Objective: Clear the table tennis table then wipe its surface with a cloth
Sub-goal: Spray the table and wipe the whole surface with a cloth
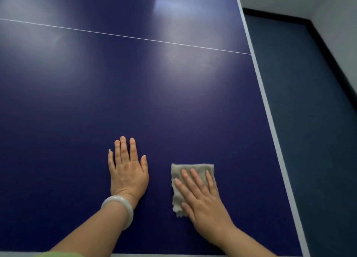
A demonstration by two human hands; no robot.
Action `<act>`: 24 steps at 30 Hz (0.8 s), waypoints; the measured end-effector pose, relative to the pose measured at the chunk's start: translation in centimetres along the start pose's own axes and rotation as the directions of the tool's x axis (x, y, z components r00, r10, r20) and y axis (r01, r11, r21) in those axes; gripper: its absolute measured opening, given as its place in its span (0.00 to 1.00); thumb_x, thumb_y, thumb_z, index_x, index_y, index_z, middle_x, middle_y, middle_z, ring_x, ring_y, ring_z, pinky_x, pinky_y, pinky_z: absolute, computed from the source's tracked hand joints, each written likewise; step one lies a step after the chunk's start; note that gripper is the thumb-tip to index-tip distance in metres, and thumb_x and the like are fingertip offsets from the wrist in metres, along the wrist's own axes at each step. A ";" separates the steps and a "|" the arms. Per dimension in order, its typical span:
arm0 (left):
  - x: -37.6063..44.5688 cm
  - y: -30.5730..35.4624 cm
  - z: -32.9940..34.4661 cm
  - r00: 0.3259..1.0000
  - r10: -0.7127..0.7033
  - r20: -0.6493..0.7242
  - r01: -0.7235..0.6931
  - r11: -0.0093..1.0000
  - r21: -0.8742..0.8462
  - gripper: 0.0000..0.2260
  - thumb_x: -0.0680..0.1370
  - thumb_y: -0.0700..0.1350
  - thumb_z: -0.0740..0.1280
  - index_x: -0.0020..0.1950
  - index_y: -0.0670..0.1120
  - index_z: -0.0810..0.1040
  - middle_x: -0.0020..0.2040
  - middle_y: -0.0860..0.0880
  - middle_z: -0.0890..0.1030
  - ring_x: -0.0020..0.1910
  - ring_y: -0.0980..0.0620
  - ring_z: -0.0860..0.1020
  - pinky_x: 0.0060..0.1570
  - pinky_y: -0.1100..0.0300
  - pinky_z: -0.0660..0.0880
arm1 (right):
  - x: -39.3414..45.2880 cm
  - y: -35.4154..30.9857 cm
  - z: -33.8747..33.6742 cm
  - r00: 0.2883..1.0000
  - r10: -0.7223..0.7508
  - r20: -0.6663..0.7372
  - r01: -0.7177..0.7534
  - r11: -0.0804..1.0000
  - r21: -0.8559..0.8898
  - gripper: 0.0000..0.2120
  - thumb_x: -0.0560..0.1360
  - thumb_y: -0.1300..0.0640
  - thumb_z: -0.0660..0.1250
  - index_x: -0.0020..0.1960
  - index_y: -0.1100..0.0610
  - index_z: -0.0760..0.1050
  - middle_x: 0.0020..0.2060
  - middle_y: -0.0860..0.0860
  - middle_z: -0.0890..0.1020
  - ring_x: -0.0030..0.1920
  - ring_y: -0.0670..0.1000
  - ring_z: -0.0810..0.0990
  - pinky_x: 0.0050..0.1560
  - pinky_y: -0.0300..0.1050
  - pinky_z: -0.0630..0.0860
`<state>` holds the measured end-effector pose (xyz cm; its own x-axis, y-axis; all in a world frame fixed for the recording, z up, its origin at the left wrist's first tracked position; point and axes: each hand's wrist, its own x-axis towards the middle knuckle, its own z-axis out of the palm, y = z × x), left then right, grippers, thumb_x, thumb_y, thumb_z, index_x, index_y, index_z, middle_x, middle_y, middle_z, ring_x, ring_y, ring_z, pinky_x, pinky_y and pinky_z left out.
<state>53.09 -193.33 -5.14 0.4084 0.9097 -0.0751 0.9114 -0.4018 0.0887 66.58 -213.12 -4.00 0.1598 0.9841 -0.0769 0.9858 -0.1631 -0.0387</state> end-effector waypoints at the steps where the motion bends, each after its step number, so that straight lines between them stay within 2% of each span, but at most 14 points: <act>1: 0.0 0.0 0.0 1.000 -0.001 0.003 0.001 1.000 -0.001 0.30 0.80 0.56 0.43 0.79 0.44 0.48 0.80 0.42 0.48 0.79 0.45 0.46 0.77 0.45 0.44 | -1.5 1.0 0.0 0.996 -0.082 0.023 0.082 0.997 0.004 0.28 0.81 0.45 0.52 0.79 0.49 0.52 0.79 0.49 0.53 0.78 0.53 0.53 0.73 0.62 0.51; 3: 0.1 0.0 0.0 1.000 0.000 0.004 0.000 1.000 -0.004 0.29 0.81 0.56 0.44 0.79 0.44 0.46 0.80 0.43 0.47 0.79 0.45 0.45 0.77 0.45 0.43 | -4.0 5.2 0.6 0.999 -0.045 0.026 0.046 0.998 -0.037 0.26 0.83 0.45 0.48 0.79 0.48 0.51 0.79 0.49 0.52 0.77 0.54 0.56 0.72 0.63 0.53; 5: 0.1 0.0 0.0 1.000 0.002 0.007 -0.002 1.000 -0.004 0.29 0.81 0.56 0.44 0.79 0.44 0.46 0.80 0.43 0.47 0.79 0.45 0.45 0.77 0.45 0.43 | -5.1 10.2 0.9 0.960 0.281 0.017 -0.280 0.960 -0.016 0.26 0.83 0.45 0.40 0.80 0.48 0.49 0.79 0.48 0.50 0.78 0.54 0.54 0.73 0.64 0.51; 8: 0.1 0.0 0.0 1.000 0.005 -0.004 -0.005 1.000 -0.007 0.29 0.81 0.56 0.45 0.79 0.44 0.46 0.80 0.42 0.48 0.79 0.45 0.45 0.77 0.46 0.43 | -4.5 14.2 0.3 0.674 0.738 0.045 -0.738 0.667 0.108 0.29 0.80 0.42 0.37 0.80 0.48 0.46 0.79 0.47 0.45 0.79 0.51 0.42 0.75 0.64 0.44; 10: 0.0 0.0 0.0 1.000 0.006 -0.006 -0.006 1.000 -0.014 0.29 0.81 0.56 0.45 0.79 0.44 0.47 0.80 0.42 0.48 0.79 0.45 0.45 0.77 0.46 0.43 | -2.3 12.8 0.0 0.514 0.856 0.061 -0.849 0.497 0.179 0.28 0.80 0.43 0.39 0.79 0.48 0.46 0.79 0.48 0.45 0.78 0.50 0.41 0.75 0.64 0.42; 11: -0.1 0.0 0.0 1.000 0.005 -0.004 -0.005 1.000 -0.010 0.29 0.81 0.56 0.44 0.79 0.44 0.47 0.80 0.42 0.48 0.79 0.45 0.45 0.77 0.46 0.43 | -1.2 11.2 0.1 0.507 0.861 0.046 -0.849 0.490 0.197 0.29 0.80 0.44 0.41 0.79 0.48 0.48 0.79 0.49 0.47 0.79 0.51 0.43 0.75 0.65 0.43; 13: 0.0 0.0 0.0 1.000 0.005 -0.014 -0.005 1.000 -0.002 0.30 0.80 0.56 0.43 0.79 0.44 0.48 0.80 0.43 0.49 0.79 0.45 0.46 0.77 0.46 0.44 | 0.6 6.4 0.3 0.684 0.728 -0.051 -0.711 0.681 0.178 0.29 0.79 0.45 0.46 0.79 0.50 0.54 0.78 0.52 0.54 0.78 0.55 0.50 0.74 0.65 0.46; 15: 0.1 0.0 0.1 1.000 0.006 -0.015 -0.006 1.000 -0.011 0.30 0.80 0.56 0.43 0.79 0.43 0.50 0.79 0.42 0.50 0.79 0.45 0.47 0.77 0.45 0.45 | 1.1 1.6 0.4 0.928 0.363 -0.084 -0.360 0.932 0.052 0.29 0.79 0.47 0.51 0.78 0.51 0.56 0.78 0.52 0.57 0.78 0.55 0.53 0.73 0.65 0.50; 16: 0.0 0.0 0.1 1.000 0.007 -0.018 -0.007 1.000 -0.009 0.30 0.80 0.56 0.44 0.79 0.43 0.51 0.79 0.42 0.51 0.79 0.45 0.48 0.76 0.45 0.45 | 1.3 0.4 0.2 0.984 0.168 -0.054 -0.167 0.986 0.018 0.28 0.80 0.46 0.53 0.79 0.50 0.55 0.78 0.50 0.56 0.78 0.54 0.53 0.72 0.63 0.51; 18: 0.0 -0.1 0.4 0.999 0.013 -0.033 -0.013 1.000 0.002 0.29 0.81 0.55 0.45 0.79 0.42 0.53 0.79 0.42 0.53 0.78 0.44 0.50 0.76 0.45 0.47 | 2.4 2.0 -0.2 0.997 -0.067 -0.030 0.068 0.997 0.033 0.27 0.81 0.45 0.52 0.79 0.47 0.53 0.79 0.47 0.54 0.78 0.51 0.52 0.73 0.61 0.51; 19: 0.0 -0.1 0.5 0.999 0.014 -0.047 -0.014 1.000 0.006 0.27 0.82 0.54 0.45 0.78 0.42 0.54 0.79 0.41 0.54 0.78 0.44 0.51 0.76 0.45 0.47 | 3.0 4.0 0.0 0.995 -0.091 -0.028 0.091 0.996 0.017 0.27 0.81 0.45 0.52 0.79 0.46 0.53 0.78 0.47 0.55 0.78 0.51 0.53 0.73 0.61 0.51; 20: 0.1 -0.2 0.6 0.998 0.013 -0.061 -0.012 1.000 0.009 0.27 0.82 0.54 0.45 0.78 0.42 0.55 0.78 0.41 0.56 0.78 0.44 0.53 0.76 0.45 0.48 | 3.7 6.4 0.3 0.998 -0.055 -0.016 0.055 0.998 -0.003 0.27 0.81 0.45 0.52 0.79 0.46 0.54 0.78 0.47 0.55 0.78 0.51 0.53 0.72 0.61 0.52; 22: 0.0 -0.2 0.7 0.997 0.020 -0.068 -0.019 1.000 0.013 0.29 0.80 0.55 0.46 0.77 0.41 0.58 0.78 0.40 0.58 0.77 0.43 0.55 0.75 0.45 0.49 | 4.9 11.8 0.4 0.967 0.253 -0.031 -0.252 0.967 0.035 0.27 0.80 0.43 0.46 0.79 0.45 0.51 0.79 0.45 0.50 0.78 0.50 0.50 0.74 0.62 0.49; 24: 0.0 -0.2 0.7 0.996 0.027 -0.080 -0.026 1.000 0.011 0.30 0.80 0.56 0.46 0.77 0.41 0.59 0.77 0.40 0.59 0.77 0.43 0.57 0.75 0.44 0.51 | 6.2 15.8 -0.4 0.756 0.654 0.016 -0.649 0.747 0.145 0.27 0.81 0.43 0.40 0.79 0.44 0.45 0.78 0.45 0.43 0.78 0.50 0.42 0.76 0.62 0.42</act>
<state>52.97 -193.35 -5.88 0.4274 0.9040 0.0068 0.9009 -0.4265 0.0802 83.15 -209.56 -4.66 0.7652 0.6361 -0.0993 0.6249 -0.7710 -0.1233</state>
